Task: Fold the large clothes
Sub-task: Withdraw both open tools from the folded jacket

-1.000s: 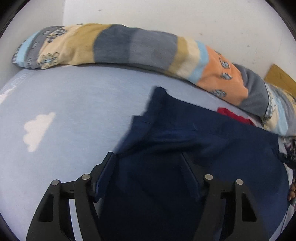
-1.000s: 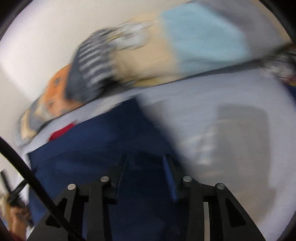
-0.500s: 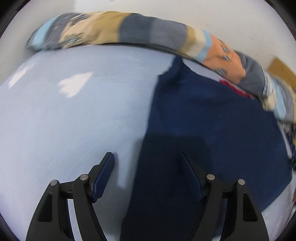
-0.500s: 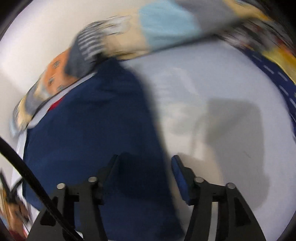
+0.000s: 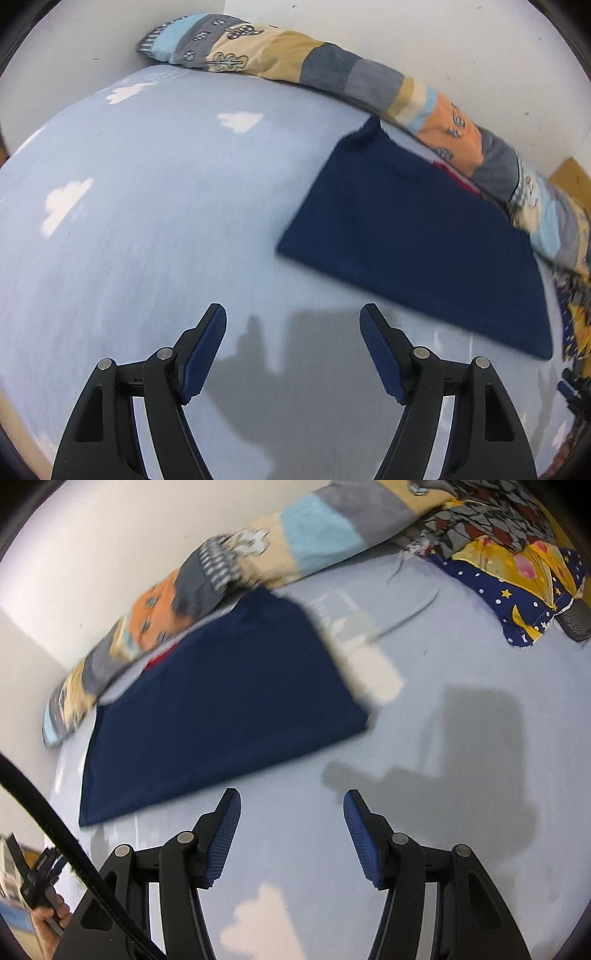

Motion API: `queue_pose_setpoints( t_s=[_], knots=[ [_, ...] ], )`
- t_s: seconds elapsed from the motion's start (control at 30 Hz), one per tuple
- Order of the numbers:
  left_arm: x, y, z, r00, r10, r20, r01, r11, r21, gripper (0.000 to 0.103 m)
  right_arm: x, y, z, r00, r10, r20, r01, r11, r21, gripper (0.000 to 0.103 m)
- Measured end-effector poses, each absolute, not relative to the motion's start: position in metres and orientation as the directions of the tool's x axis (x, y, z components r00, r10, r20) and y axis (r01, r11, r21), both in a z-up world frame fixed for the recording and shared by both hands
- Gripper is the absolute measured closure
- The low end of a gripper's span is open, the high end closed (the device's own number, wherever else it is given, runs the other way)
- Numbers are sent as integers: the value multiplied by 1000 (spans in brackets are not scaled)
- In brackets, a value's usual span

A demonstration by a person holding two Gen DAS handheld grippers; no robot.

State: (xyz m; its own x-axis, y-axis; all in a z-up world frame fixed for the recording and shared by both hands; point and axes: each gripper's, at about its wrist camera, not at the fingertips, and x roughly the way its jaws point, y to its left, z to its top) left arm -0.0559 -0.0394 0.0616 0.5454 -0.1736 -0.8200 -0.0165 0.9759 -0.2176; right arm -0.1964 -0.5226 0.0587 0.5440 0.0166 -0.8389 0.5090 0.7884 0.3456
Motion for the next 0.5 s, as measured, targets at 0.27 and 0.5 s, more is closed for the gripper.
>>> queue_pose_setpoints(
  t_s=[0.27, 0.5],
  knots=[
    [-109, -44, 70, 608, -108, -787, -37, 986, -165, 28, -232, -455, 91, 661, 68, -747, 412, 799, 438, 33],
    [-107, -46, 65, 596, -123, -793, -7, 987, -158, 27, -222, -435, 87, 643, 67, -763, 384, 833, 398, 33]
  ],
)
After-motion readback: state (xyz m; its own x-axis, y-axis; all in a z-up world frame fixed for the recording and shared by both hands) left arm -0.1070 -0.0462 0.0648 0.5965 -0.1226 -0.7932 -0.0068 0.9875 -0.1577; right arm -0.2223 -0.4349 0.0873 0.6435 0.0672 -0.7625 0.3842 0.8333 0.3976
